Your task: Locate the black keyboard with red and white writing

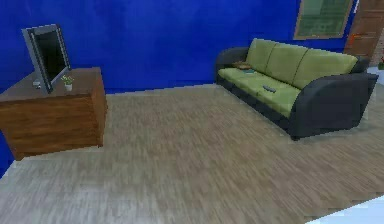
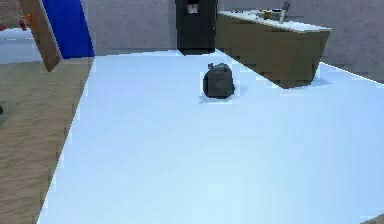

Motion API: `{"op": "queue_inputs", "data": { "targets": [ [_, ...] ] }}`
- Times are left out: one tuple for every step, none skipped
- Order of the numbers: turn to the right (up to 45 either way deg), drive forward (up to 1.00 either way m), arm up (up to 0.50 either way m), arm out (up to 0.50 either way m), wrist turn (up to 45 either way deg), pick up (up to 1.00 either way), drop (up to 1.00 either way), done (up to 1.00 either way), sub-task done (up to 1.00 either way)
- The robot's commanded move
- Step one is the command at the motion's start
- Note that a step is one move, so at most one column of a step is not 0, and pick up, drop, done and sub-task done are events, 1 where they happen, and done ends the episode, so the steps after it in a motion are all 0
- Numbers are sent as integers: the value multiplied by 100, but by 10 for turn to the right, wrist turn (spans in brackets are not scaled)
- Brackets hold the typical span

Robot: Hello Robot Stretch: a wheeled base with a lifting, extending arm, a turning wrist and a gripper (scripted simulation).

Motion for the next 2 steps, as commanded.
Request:
{"op": "queue_inputs", "data": {
  "targets": [
    [0, 5, 0, 0, 0, 0, 0, 0, 0],
    [-450, 0, 0, 0, 0, 0, 0, 0, 0]
  ]
}}
